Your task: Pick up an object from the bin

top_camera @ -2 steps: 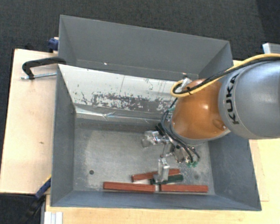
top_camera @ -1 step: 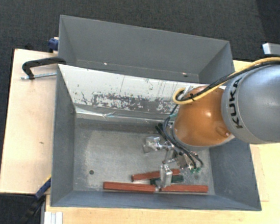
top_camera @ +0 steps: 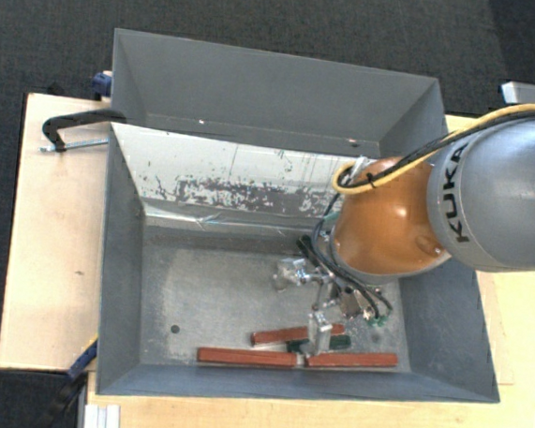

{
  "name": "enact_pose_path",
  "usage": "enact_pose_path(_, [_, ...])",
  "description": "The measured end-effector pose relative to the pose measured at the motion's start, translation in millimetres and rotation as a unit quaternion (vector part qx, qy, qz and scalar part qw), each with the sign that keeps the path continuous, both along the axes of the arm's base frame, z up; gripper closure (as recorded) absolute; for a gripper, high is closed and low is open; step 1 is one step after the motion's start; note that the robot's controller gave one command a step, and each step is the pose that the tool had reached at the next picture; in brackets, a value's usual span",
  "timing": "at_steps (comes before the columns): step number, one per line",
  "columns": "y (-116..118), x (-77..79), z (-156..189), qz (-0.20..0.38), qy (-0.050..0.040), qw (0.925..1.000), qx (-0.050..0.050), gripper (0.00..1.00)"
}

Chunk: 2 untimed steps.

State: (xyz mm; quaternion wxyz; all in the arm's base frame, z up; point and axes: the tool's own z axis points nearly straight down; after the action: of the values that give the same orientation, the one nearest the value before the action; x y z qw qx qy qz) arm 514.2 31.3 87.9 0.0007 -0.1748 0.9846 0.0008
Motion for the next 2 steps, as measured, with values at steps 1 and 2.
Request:
enact_pose_path(1, [-8.5,-16.0,-14.7,0.057,-0.0010,0.9984,0.000,1.00])
enact_pose_path(2, [-8.5,-15.9,-14.6,0.057,-0.0011,0.9984,0.000,1.00])
